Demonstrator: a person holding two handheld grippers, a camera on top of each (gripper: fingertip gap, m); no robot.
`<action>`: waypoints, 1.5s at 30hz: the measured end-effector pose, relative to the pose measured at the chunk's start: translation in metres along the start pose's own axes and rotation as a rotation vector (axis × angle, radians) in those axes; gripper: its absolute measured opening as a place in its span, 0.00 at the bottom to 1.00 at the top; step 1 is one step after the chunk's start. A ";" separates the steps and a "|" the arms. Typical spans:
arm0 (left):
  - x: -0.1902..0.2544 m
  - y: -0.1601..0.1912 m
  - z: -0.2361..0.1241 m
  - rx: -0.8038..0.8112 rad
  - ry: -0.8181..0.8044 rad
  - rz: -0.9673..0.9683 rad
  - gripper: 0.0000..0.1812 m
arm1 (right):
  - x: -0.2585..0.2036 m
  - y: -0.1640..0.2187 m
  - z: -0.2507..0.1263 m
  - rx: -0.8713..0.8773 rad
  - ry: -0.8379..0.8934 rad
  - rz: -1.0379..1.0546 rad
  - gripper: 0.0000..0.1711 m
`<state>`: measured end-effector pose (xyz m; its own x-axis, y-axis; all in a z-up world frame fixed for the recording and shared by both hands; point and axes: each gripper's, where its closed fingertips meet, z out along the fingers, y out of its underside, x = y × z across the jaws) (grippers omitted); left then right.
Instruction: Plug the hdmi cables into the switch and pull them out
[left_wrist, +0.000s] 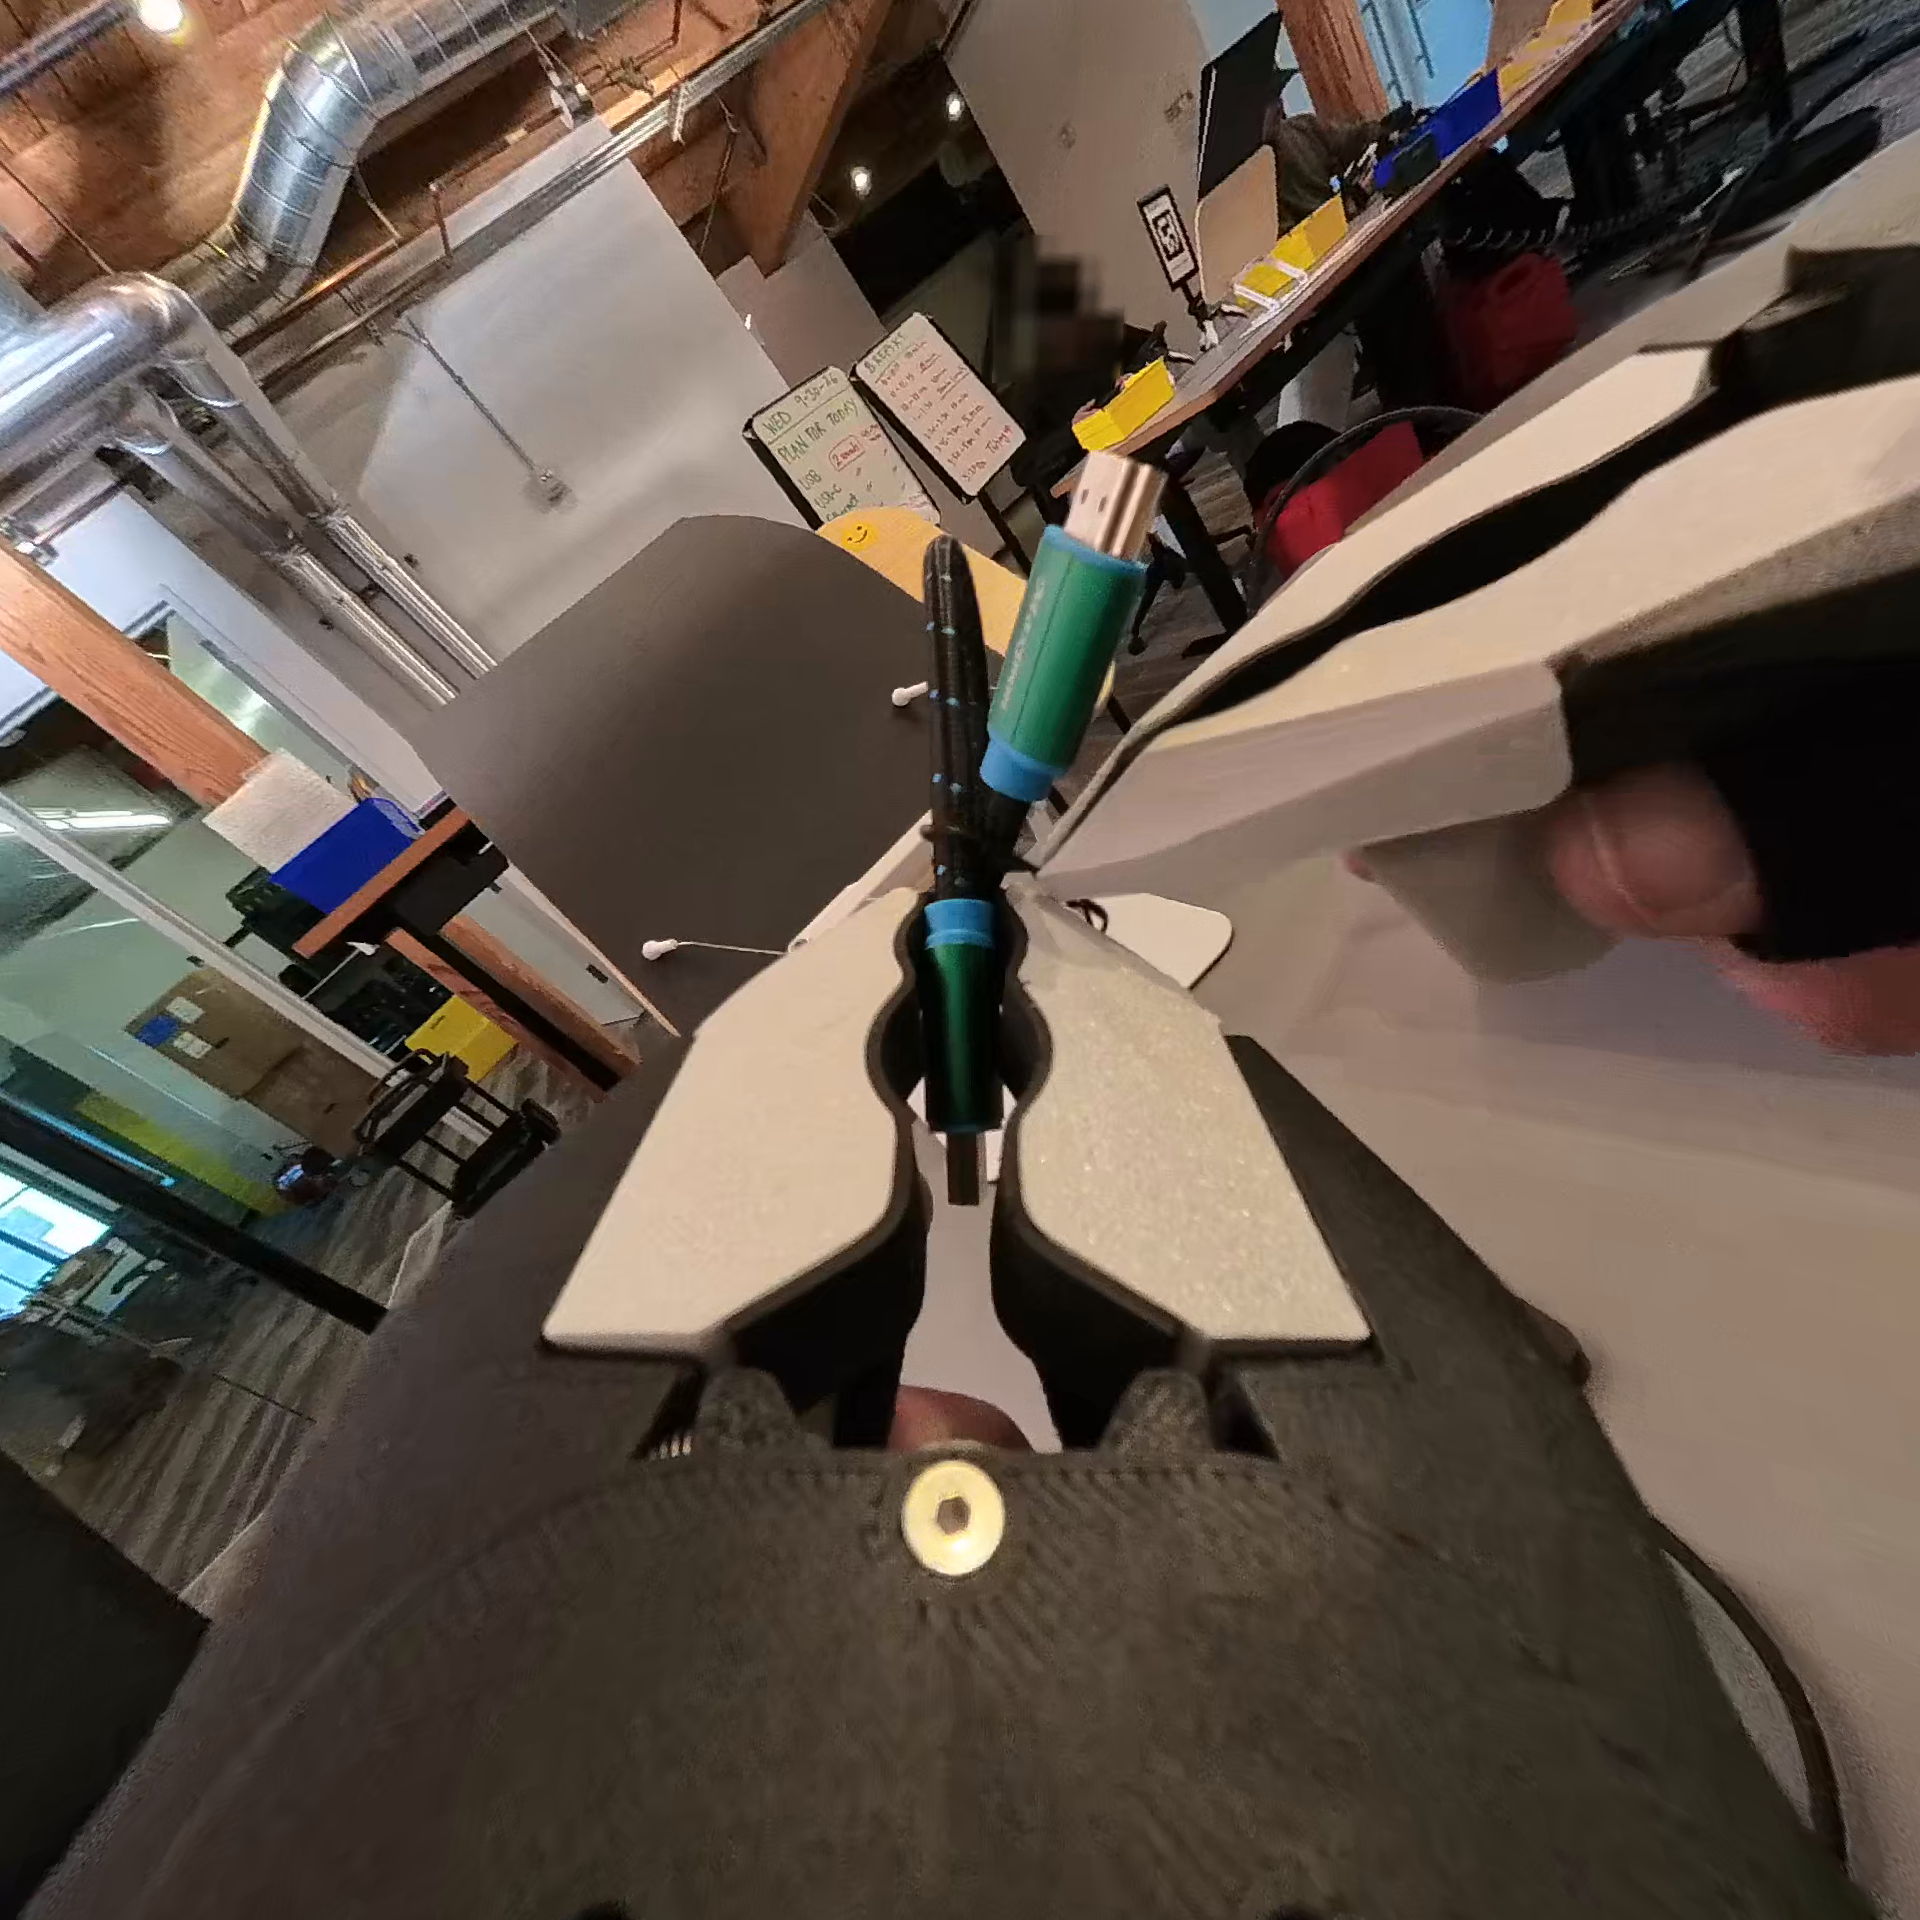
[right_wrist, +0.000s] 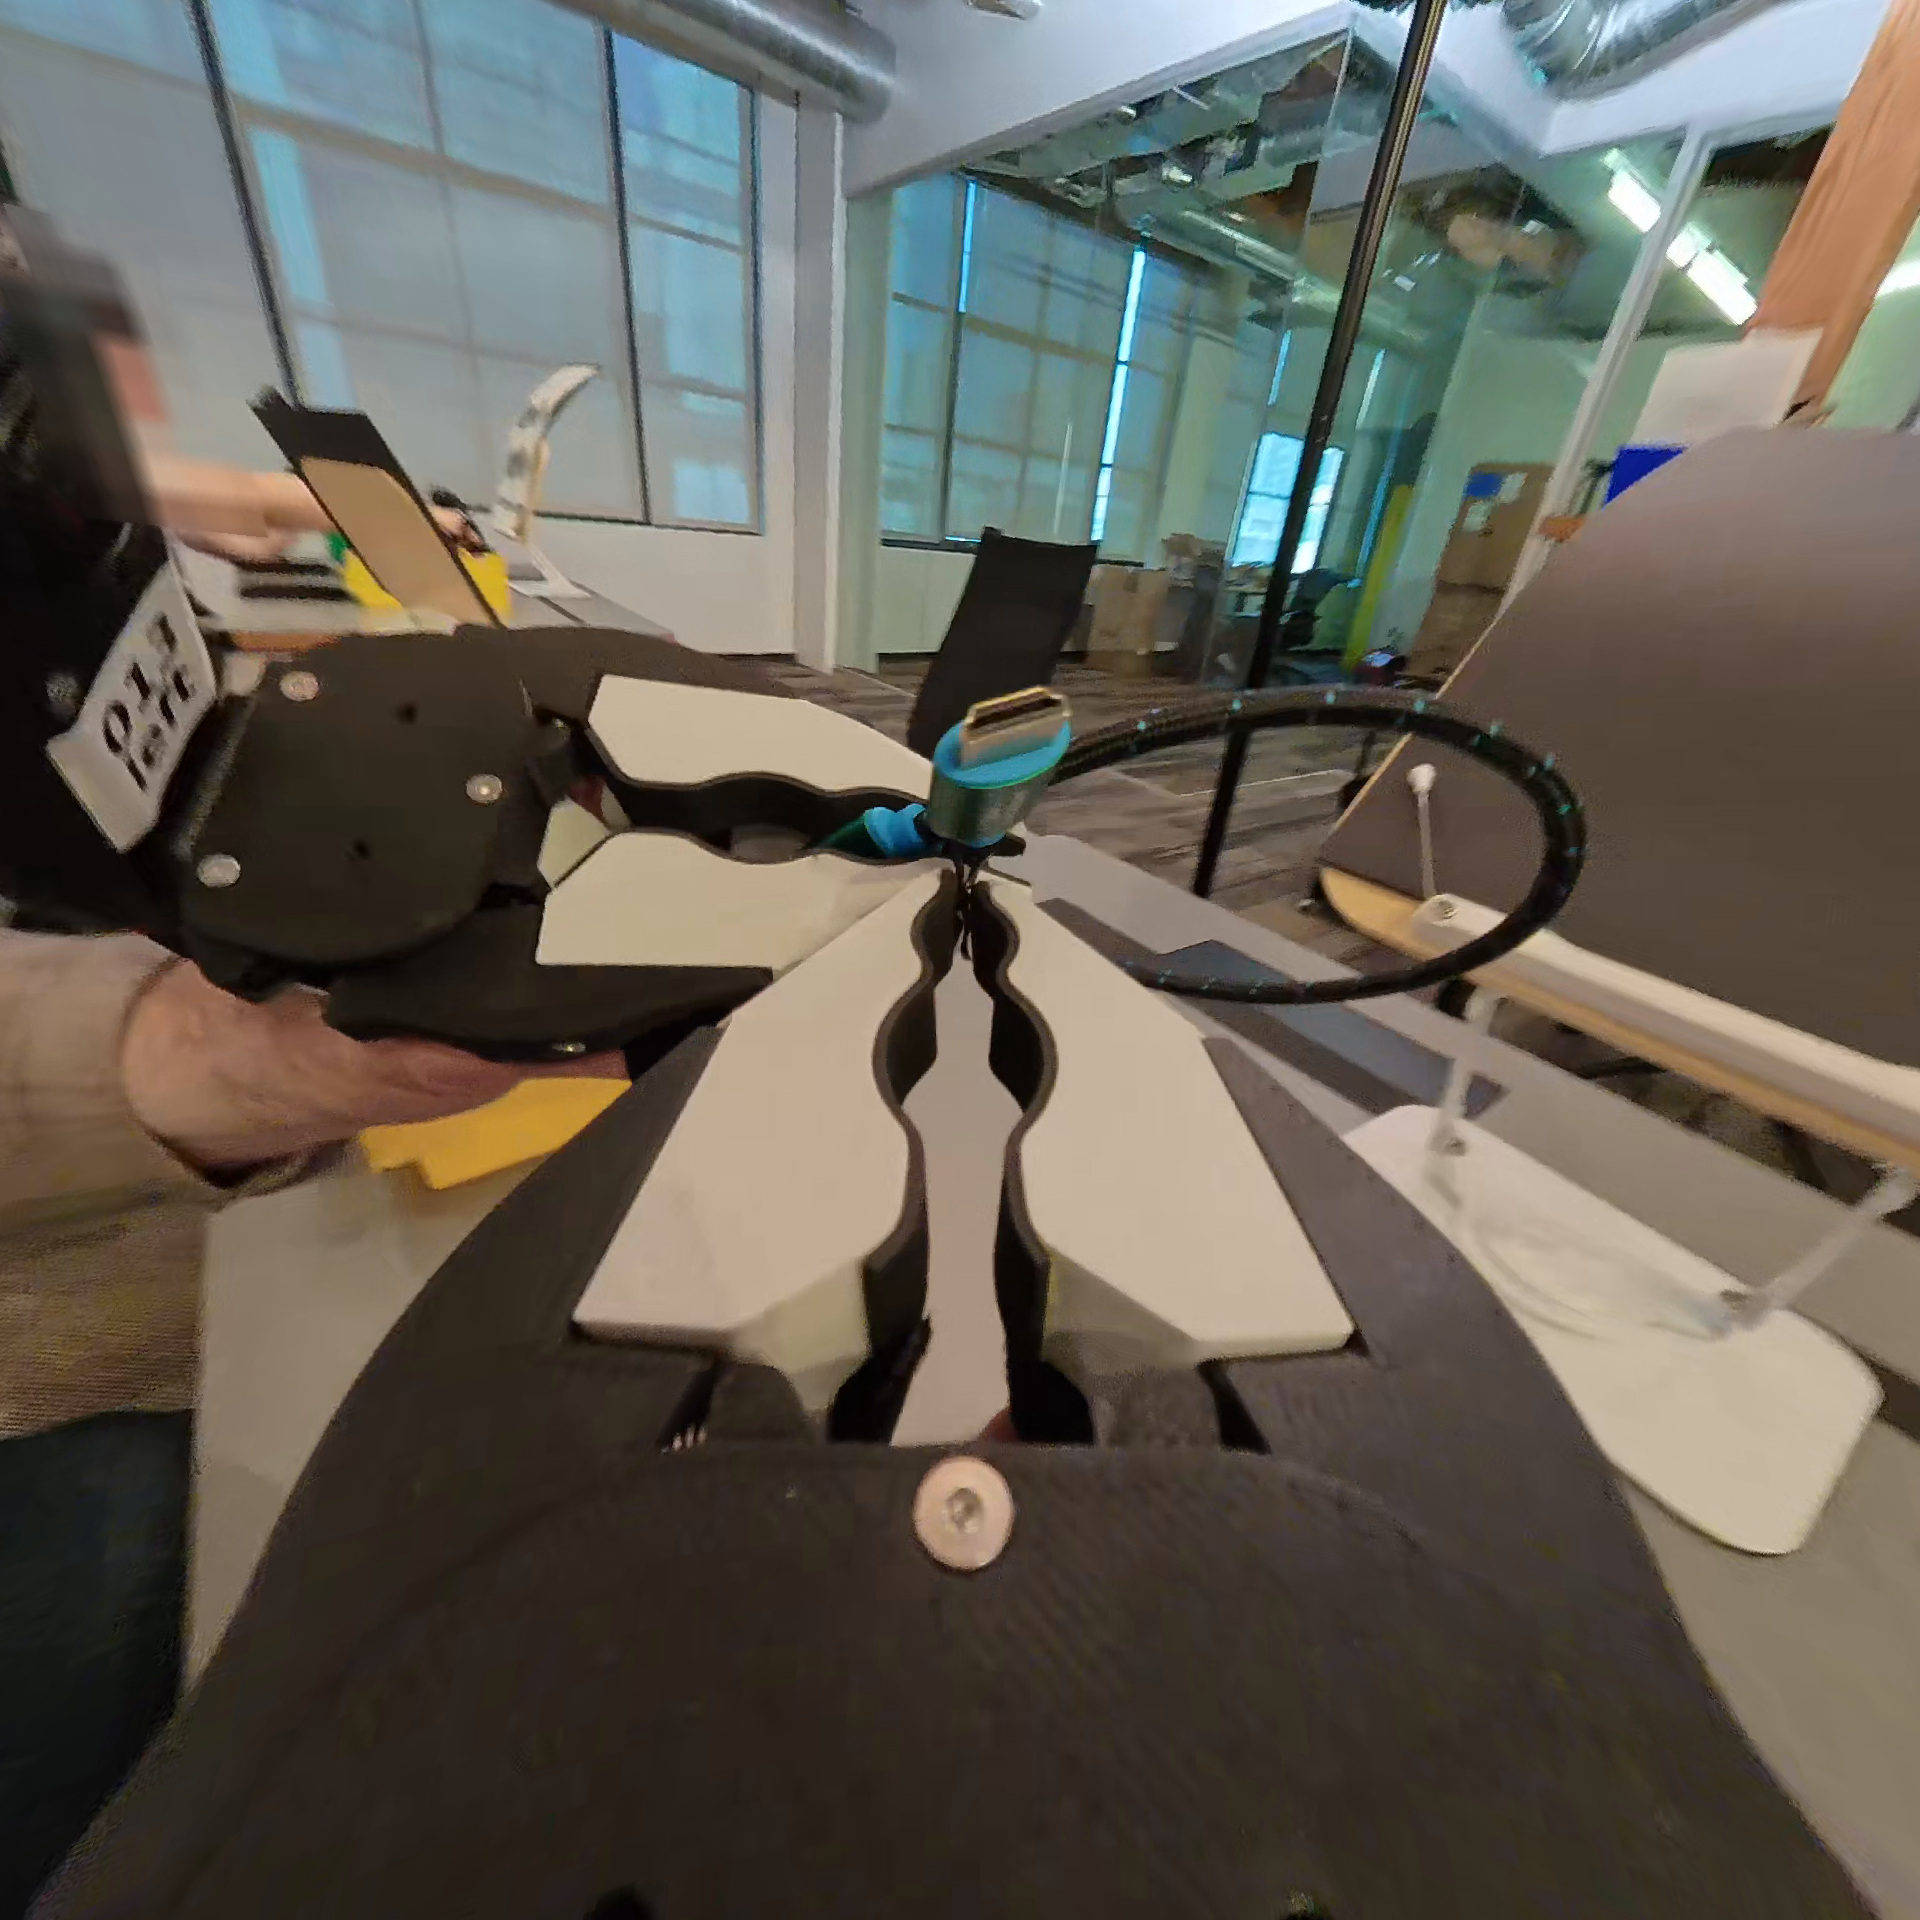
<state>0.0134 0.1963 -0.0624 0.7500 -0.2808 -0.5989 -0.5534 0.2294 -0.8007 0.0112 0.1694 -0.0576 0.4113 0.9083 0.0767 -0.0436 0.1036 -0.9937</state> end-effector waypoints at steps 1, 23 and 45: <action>0.000 0.000 0.000 0.001 -0.001 0.006 0.04 | 0.000 0.000 0.000 0.003 -0.013 0.034 0.00; -0.002 -0.007 -0.002 0.058 0.061 -0.097 0.05 | 0.002 -0.010 -0.004 0.097 -0.141 0.275 0.05; -0.006 -0.010 -0.004 0.099 0.101 -0.222 0.05 | -0.007 -0.019 -0.011 0.166 -0.326 0.500 0.00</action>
<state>0.0127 0.1918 -0.0512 0.8065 -0.4250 -0.4110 -0.3375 0.2399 -0.9102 0.0189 0.1567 -0.0402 0.0061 0.9374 -0.3481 -0.3108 -0.3291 -0.8917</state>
